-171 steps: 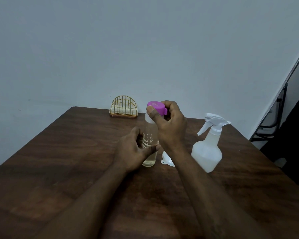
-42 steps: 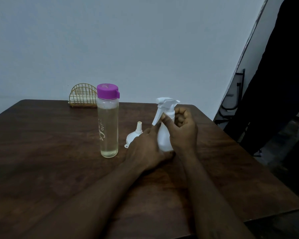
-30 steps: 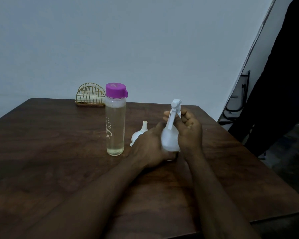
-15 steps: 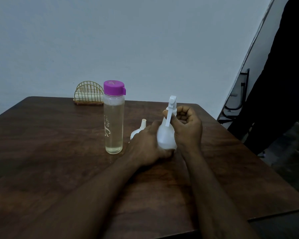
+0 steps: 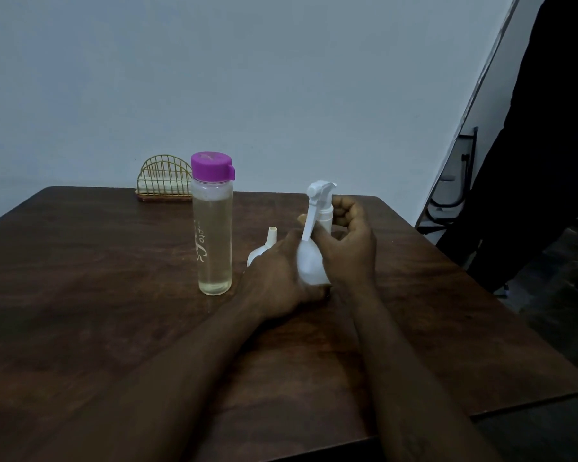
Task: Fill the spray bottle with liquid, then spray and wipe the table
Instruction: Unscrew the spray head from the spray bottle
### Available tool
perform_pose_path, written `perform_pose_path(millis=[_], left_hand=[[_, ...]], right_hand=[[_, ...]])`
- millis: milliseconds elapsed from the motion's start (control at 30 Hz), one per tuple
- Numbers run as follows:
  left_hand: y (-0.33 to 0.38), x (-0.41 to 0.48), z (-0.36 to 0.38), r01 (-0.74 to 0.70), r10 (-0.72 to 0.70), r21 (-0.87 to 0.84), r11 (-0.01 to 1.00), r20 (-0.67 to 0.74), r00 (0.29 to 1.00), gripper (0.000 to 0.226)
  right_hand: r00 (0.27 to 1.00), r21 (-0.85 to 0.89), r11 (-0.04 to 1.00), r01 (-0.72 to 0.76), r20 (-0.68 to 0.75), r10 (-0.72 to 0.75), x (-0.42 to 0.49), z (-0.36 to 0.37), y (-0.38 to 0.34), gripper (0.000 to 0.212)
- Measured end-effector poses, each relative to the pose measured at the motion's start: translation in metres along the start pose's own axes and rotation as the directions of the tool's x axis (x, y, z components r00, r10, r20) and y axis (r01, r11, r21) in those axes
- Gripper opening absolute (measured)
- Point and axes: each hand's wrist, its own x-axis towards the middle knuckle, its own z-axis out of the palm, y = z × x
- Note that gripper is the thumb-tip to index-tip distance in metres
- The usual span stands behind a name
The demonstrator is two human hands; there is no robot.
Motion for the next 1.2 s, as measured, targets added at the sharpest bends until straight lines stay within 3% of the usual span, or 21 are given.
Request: perform_pose_path(millis=[100,167,300,433,567,800,1000,1067,1200], left_hand=[[0.000,-0.001,0.002,-0.027,0.026,0.025,0.999,0.013,1.000,0.106],[-0.002,0.000,0.003,-0.016,0.015,0.046,0.999,0.022,1.000,0.096],[0.001,-0.001,-0.002,-0.047,0.044,0.085,0.995,0.046,0.998,0.089],[0.007,-0.006,-0.006,-0.036,0.033,0.056,0.998,0.045,0.998,0.095],[0.004,-0.004,-0.005,-0.041,0.040,0.028,0.999,0.034,0.999,0.098],[0.004,-0.006,-0.006,-0.052,0.052,0.016,0.999,0.025,0.998,0.080],[0.001,-0.002,-0.006,-0.019,0.018,0.016,1.000,0.070,0.997,0.093],[0.001,-0.002,-0.005,0.007,-0.006,-0.008,1.000,0.066,0.998,0.098],[0.000,-0.004,-0.003,-0.057,0.057,0.024,0.998,0.020,0.998,0.079]], right_hand=[[0.998,0.020,0.999,-0.046,-0.051,0.047,0.003,0.001,0.001,0.030],[0.997,0.069,0.995,-0.073,0.015,0.072,0.004,-0.002,0.002,0.024],[0.989,0.163,0.979,-0.126,0.100,0.110,0.001,-0.003,0.002,0.034],[0.999,0.055,0.998,-0.031,0.019,0.030,0.000,0.001,-0.003,0.033],[0.995,0.079,0.997,0.007,-0.102,0.001,0.001,0.001,-0.006,0.039],[1.000,0.189,0.982,-0.016,-0.018,0.020,-0.001,-0.001,-0.006,0.023],[0.999,0.046,0.999,0.022,-0.033,-0.020,-0.001,0.003,-0.005,0.047],[0.998,0.071,0.997,0.021,-0.055,-0.017,0.000,0.002,-0.006,0.043],[0.999,0.233,0.971,-0.052,0.027,0.047,-0.001,-0.001,-0.006,0.025]])
